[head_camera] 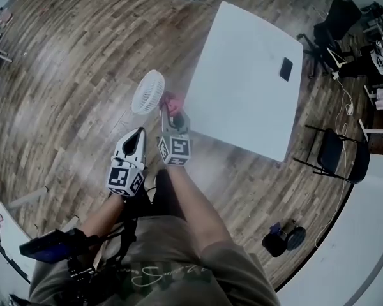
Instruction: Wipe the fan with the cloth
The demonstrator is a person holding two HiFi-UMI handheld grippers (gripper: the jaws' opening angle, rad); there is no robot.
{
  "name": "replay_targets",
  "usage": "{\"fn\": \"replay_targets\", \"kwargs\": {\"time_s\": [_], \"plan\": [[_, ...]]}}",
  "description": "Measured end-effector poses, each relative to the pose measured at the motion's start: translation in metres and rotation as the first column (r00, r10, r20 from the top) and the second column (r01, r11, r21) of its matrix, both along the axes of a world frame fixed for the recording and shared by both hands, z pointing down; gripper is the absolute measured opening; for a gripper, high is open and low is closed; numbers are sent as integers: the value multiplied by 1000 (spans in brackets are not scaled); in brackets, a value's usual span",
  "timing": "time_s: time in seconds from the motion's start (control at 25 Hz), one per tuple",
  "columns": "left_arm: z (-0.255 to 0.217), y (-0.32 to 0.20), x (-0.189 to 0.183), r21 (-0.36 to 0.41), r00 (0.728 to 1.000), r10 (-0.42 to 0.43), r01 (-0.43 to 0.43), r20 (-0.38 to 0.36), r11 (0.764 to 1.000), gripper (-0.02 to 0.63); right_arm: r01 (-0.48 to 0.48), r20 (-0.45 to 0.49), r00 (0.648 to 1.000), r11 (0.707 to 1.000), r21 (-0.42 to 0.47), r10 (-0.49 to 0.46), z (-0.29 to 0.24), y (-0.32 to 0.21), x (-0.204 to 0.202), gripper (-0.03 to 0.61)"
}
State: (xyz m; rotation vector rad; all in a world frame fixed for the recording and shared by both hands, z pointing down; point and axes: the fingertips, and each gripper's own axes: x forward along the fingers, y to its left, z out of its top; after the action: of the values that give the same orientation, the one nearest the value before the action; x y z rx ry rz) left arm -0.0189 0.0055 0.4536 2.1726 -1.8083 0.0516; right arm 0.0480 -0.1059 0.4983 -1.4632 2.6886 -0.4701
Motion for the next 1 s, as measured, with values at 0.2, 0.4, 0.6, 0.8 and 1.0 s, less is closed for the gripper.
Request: {"fn": "replay_targets", "kwargs": {"time_s": [0.2, 0.4, 0.6, 0.8, 1.0], "plan": [[5, 4, 7, -18, 1000, 3, -3, 3, 1000, 18, 7, 1, 1000, 1000, 9, -7, 0, 2, 3, 110], [10, 6, 9, -37, 1000, 5, -5, 1, 999, 18, -5, 5, 1000, 1000, 2, 5, 5, 2, 8, 110], [20, 6, 9, -57, 1000, 10, -11, -2, 998, 18, -12, 6, 1000, 1000, 5, 12, 15, 3, 12, 110], [25, 6, 11, -77, 999, 2, -5, -41, 997, 18, -25, 14, 1000, 1000, 8, 25, 20, 3, 15, 112], [23, 6, 12, -71, 998, 13, -17, -56, 997, 18, -71, 40, 997, 997, -39, 73, 40, 7, 25, 112]]}}
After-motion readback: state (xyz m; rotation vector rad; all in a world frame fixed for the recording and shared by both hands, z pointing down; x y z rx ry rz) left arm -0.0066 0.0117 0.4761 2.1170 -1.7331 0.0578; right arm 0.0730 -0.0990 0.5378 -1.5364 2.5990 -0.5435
